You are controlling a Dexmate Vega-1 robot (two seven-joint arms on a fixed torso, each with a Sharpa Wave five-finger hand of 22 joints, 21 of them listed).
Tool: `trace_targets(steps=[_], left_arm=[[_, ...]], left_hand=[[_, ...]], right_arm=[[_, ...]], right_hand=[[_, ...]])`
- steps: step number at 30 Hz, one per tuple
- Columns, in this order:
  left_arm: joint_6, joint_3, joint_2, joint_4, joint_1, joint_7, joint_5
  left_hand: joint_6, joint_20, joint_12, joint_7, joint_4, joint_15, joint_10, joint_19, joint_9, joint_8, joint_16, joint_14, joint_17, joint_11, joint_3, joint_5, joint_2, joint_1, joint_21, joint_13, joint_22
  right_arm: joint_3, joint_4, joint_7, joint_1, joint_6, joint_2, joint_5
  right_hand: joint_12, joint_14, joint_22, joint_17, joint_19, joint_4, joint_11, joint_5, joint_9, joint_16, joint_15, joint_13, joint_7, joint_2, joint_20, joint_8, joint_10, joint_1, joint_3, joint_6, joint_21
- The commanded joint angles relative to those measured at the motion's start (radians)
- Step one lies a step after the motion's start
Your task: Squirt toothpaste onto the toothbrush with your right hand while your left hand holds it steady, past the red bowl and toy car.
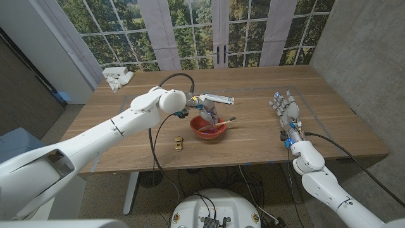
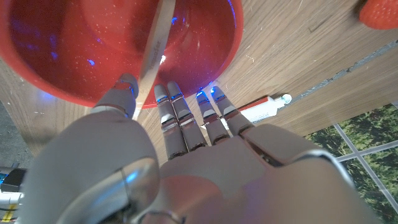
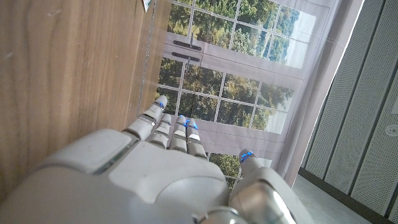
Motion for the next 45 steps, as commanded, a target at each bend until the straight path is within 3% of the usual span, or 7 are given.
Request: trace_targets(steps=[1,9,14,18,27,38,45], left_arm=[[0.014,-0.015,0.022,-0.06,0.022,0.038,0.027],[0.07,-0.056,0.066,-0.176,0.096,0.107,0.12],[0.109,-0.055,0.074,-0.222,0.126,0.101,0.207],[0.117,-0.064,0.069,-0.229,0.135,0.07,0.208],[0.112,-0.055,0.057,-0.233,0.131,0.01,0.243],[0.075,-0.036,0.032,-0.225,0.115,-0.058,0.272],[0.075,-0.029,0.023,-0.233,0.113,-0.105,0.298]], left_hand=[[0.004,-0.001,0.002,0.004,0.001,-0.09,0.014,-0.002,0.005,0.004,0.002,-0.002,0.001,0.004,-0.01,0.001,0.007,-0.002,-0.003,-0.001,0.003],[0.04,0.008,0.023,0.015,-0.004,-0.099,0.071,-0.03,0.005,0.018,0.006,0.011,-0.003,0.005,-0.024,0.0,0.001,0.001,-0.024,0.005,0.003],[0.088,0.002,0.055,0.017,-0.007,-0.112,0.169,-0.044,0.005,0.032,0.013,0.031,-0.006,-0.007,-0.04,-0.001,-0.006,0.008,-0.045,0.02,0.001],[0.142,-0.002,0.076,0.02,-0.007,-0.121,0.24,-0.04,0.006,0.048,0.024,0.061,-0.004,-0.008,-0.049,-0.001,-0.003,0.013,-0.055,0.031,0.0],[0.154,-0.007,0.031,-0.015,-0.021,-0.136,0.196,-0.054,0.004,0.041,0.018,0.067,-0.008,-0.025,-0.058,-0.001,-0.026,0.048,-0.079,0.02,-0.002],[0.177,-0.013,0.019,-0.057,-0.027,-0.147,0.205,-0.052,0.002,0.042,0.009,0.057,-0.008,-0.033,-0.055,0.002,-0.037,0.102,-0.09,0.011,-0.003],[0.172,-0.012,0.013,-0.058,-0.024,-0.148,0.207,-0.065,0.001,0.036,0.003,0.047,-0.008,-0.034,-0.057,0.002,-0.043,0.117,-0.101,0.007,-0.003]], right_arm=[[0.001,0.011,0.011,0.003,0.007,0.003,0.008],[0.001,0.01,0.015,0.002,0.015,0.006,0.01],[0.001,0.011,0.016,0.001,0.025,0.011,0.009],[0.002,0.011,0.016,0.0,0.032,0.012,0.006],[0.006,0.007,0.014,-0.013,0.053,0.016,0.001],[0.013,0.006,0.012,-0.031,0.074,0.019,-0.002],[0.015,0.006,0.011,-0.035,0.079,0.02,-0.005]], right_hand=[[0.004,0.008,0.002,0.003,0.009,-0.001,0.002,0.0,0.005,0.008,0.003,0.002,0.002,0.02,0.004,0.006,0.01,0.0,-0.004,0.008,0.006],[0.003,0.011,0.002,0.002,0.013,-0.002,0.002,0.0,0.005,0.009,0.004,0.002,0.002,0.02,0.007,0.006,0.011,0.001,-0.004,0.009,0.007],[0.004,0.014,0.002,0.001,0.017,-0.002,0.002,0.0,0.005,0.01,0.004,0.002,0.002,0.02,0.008,0.006,0.013,0.002,-0.004,0.01,0.008],[0.004,0.02,0.003,0.0,0.02,-0.004,0.0,0.0,0.005,0.011,0.003,0.002,0.002,0.019,0.009,0.005,0.013,0.003,-0.004,0.009,0.009],[0.004,0.026,0.003,-0.001,0.027,-0.005,0.002,-0.001,0.005,0.013,0.003,0.002,0.002,0.016,0.01,0.005,0.016,0.004,-0.004,0.01,0.01],[0.005,0.03,0.003,-0.003,0.03,-0.007,0.002,-0.001,0.005,0.013,0.006,0.002,0.003,0.013,0.011,0.006,0.019,0.004,-0.005,0.013,0.01],[0.005,0.032,0.003,-0.003,0.034,-0.007,0.001,-0.002,0.005,0.013,0.007,0.002,0.003,0.012,0.013,0.007,0.021,0.003,-0.006,0.014,0.01]])
